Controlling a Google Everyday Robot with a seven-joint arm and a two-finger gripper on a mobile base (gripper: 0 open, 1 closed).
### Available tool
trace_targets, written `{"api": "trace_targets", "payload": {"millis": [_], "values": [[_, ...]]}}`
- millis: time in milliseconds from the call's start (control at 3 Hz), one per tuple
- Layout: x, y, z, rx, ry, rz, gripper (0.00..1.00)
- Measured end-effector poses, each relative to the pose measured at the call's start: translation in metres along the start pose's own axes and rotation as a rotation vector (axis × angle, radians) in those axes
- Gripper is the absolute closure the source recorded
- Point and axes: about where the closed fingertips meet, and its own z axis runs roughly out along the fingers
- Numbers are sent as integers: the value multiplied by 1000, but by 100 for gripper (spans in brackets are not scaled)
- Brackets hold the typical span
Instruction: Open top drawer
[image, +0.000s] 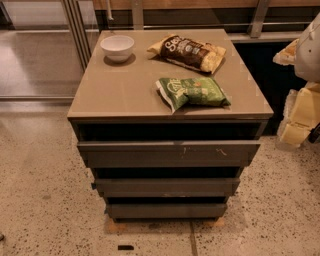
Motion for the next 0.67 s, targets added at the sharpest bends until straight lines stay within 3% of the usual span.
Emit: {"api": "trace_targets", "payload": {"millis": [333,667], "values": [[-1,2,7,7,-14,0,0],[-7,16,34,-10,-60,-19,0]]}}
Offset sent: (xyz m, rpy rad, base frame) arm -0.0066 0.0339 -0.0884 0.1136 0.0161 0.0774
